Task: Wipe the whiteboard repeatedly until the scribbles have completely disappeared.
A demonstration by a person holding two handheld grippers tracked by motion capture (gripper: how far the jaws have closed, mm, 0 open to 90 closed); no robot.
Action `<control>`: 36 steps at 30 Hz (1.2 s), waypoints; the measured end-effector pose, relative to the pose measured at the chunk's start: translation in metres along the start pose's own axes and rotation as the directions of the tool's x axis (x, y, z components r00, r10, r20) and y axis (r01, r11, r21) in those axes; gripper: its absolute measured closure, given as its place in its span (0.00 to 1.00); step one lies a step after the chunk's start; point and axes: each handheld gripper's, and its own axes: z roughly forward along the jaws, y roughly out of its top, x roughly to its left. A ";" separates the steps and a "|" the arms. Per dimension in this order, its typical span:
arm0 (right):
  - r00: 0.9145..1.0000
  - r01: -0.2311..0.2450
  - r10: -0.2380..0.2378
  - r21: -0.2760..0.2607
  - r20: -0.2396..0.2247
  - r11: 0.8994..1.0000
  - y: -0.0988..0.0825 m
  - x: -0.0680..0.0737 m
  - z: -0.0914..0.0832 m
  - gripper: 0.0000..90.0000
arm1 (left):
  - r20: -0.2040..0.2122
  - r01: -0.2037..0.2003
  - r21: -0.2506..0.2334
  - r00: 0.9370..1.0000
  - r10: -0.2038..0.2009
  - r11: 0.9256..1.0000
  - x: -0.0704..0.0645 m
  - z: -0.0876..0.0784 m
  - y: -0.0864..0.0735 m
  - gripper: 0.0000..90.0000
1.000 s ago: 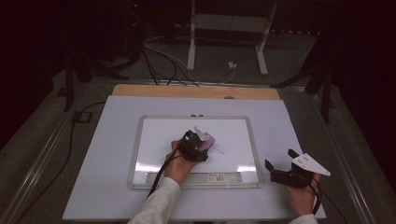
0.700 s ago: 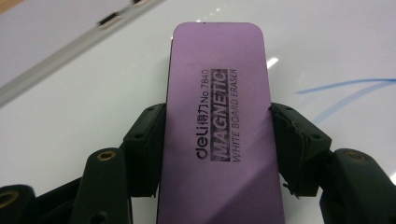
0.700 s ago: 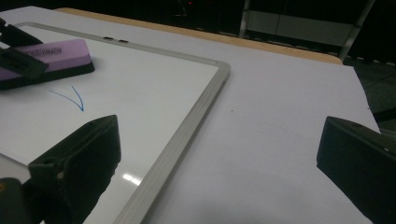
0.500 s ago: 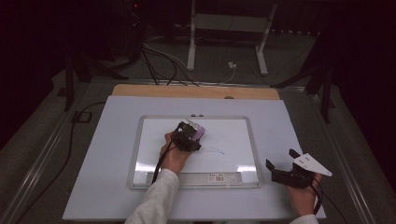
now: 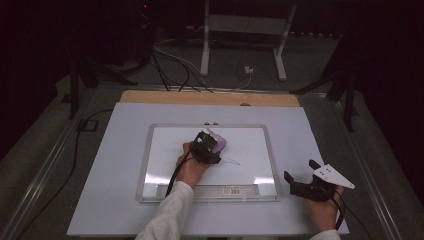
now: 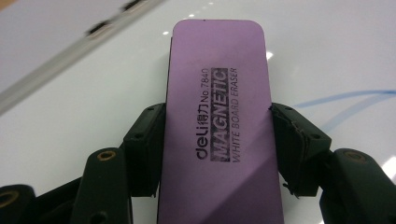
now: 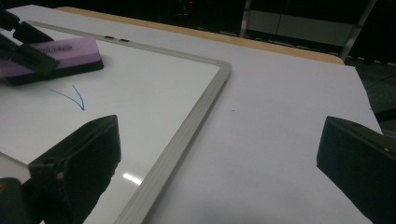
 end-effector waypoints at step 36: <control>1.000 0.002 -0.002 0.004 -0.002 1.000 -0.001 0.001 0.000 0.00 | 0.007 -0.015 -0.004 1.000 0.015 1.000 -0.015 -0.001 0.002 0.47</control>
